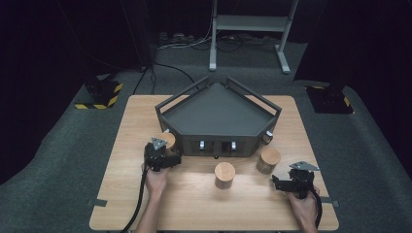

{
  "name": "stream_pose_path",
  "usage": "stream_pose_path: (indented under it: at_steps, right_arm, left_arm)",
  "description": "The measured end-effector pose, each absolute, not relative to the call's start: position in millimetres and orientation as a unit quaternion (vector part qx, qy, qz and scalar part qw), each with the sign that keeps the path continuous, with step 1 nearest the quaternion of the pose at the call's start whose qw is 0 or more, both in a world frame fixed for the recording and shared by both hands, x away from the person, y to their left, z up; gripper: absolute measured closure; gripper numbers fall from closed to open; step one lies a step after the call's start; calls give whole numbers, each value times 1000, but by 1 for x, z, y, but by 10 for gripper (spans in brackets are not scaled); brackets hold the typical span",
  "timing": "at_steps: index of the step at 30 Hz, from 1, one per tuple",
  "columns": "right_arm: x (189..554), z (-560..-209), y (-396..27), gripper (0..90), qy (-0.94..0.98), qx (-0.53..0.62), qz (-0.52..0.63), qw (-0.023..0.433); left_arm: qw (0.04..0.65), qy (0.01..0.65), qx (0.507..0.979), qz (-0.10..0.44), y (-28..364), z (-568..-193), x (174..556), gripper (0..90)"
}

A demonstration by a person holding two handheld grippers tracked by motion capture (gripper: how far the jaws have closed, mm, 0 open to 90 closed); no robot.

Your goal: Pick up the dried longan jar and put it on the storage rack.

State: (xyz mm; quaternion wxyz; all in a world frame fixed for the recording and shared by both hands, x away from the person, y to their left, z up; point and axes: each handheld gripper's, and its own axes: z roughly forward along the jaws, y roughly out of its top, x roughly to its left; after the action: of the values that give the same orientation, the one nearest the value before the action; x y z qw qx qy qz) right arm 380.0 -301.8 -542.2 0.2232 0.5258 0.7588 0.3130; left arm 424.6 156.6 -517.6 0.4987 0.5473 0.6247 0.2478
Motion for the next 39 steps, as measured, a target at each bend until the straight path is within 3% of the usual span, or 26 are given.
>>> stream_pose_path:
  at_steps: [16, 28, 39]
  right_arm:
    - [380, -542, -302, 2, 759, 526, 313, 223]
    - [380, -542, -302, 2, 759, 526, 313, 223]
    - [380, -542, -302, 2, 758, 527, 313, 223]
  left_arm:
    - [496, 624, 543, 264, 156, -518, 432, 243]
    - [494, 616, 548, 275, 154, -517, 428, 258]
    - [501, 611, 558, 254, 158, -498, 416, 259]
